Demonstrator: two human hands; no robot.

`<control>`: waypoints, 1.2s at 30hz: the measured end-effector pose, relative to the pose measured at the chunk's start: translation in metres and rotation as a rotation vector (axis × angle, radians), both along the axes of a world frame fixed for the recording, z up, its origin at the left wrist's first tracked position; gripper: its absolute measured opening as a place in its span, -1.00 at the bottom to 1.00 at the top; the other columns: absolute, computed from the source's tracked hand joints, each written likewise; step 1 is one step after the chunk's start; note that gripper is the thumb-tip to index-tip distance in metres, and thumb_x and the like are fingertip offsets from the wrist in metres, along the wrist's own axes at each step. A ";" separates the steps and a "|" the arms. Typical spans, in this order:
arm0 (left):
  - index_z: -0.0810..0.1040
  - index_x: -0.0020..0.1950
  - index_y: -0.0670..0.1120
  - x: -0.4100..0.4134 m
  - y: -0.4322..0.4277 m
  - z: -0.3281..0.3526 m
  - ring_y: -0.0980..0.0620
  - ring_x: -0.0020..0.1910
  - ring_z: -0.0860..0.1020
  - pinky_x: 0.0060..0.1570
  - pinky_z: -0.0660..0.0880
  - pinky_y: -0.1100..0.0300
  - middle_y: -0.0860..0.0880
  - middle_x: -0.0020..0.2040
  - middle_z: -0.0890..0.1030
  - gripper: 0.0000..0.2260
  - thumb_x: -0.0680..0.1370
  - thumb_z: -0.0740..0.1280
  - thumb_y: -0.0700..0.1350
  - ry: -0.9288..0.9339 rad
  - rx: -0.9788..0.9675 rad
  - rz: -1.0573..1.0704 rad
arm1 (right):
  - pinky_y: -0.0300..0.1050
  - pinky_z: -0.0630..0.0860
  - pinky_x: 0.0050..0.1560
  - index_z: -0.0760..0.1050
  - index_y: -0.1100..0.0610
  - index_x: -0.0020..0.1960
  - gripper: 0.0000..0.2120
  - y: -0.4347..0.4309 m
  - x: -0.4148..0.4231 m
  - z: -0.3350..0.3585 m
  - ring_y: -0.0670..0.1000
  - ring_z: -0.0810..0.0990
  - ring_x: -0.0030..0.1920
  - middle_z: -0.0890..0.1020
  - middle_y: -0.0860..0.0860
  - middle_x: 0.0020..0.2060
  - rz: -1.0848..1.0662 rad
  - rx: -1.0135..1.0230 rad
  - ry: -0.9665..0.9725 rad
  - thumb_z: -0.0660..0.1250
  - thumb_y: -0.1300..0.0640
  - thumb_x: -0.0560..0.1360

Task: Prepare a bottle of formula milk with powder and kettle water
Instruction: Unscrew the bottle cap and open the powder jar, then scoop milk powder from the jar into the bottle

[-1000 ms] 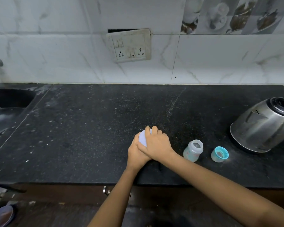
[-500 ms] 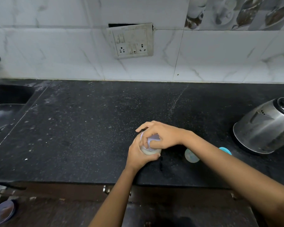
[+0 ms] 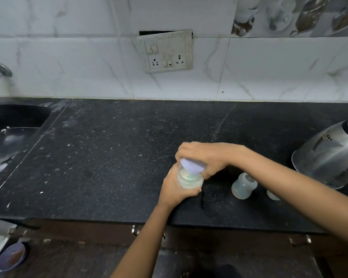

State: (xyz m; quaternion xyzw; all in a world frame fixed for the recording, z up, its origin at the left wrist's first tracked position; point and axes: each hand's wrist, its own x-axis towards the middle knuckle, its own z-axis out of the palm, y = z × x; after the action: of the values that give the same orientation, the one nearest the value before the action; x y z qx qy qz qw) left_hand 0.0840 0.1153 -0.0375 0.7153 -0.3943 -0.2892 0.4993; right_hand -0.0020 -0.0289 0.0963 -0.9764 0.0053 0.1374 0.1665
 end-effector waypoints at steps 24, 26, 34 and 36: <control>0.38 0.33 0.10 0.000 0.008 0.000 0.11 0.26 0.48 0.18 0.43 0.26 0.14 0.28 0.49 -0.36 0.34 0.58 -0.09 0.010 -0.163 -0.044 | -0.06 0.47 0.15 0.60 0.08 -0.12 -0.96 -0.011 0.000 -0.035 -0.06 0.51 0.06 0.55 -0.02 0.03 -0.795 0.276 -0.521 0.42 0.12 0.45; 0.38 0.33 0.11 -0.001 0.008 0.001 0.12 0.24 0.49 0.14 0.44 0.29 0.14 0.26 0.50 -0.37 0.34 0.58 -0.09 0.017 -0.165 -0.039 | -0.05 0.40 0.21 0.65 0.05 -0.13 -0.87 0.011 -0.009 -0.021 -0.02 0.38 0.23 0.48 0.00 0.21 -0.558 0.063 -0.407 0.38 0.02 0.47; 0.38 0.34 0.10 -0.001 0.008 0.000 0.08 0.22 0.52 0.13 0.49 0.24 0.11 0.25 0.53 -0.35 0.34 0.59 -0.10 0.045 -0.178 -0.031 | -0.07 0.40 -0.02 0.58 0.23 -0.03 -0.82 0.037 0.008 -0.037 0.17 0.39 0.14 0.46 0.15 0.12 -0.417 -0.617 -0.042 0.34 0.19 0.40; 0.38 0.34 0.10 -0.001 0.009 0.000 0.10 0.22 0.52 0.13 0.48 0.26 0.12 0.25 0.52 -0.35 0.34 0.59 -0.11 0.048 -0.177 -0.035 | -0.07 0.45 -0.31 0.58 0.23 -0.31 -0.82 0.037 0.009 -0.040 0.16 0.50 -0.17 0.54 0.14 -0.20 -0.486 -0.612 -0.170 0.54 0.24 0.15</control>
State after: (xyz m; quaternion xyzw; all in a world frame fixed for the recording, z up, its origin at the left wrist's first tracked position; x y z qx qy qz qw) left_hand 0.0832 0.1238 -0.0375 0.6545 -0.4185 -0.2788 0.5646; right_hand 0.0073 0.0078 0.0560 -0.9591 0.2631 0.0045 -0.1046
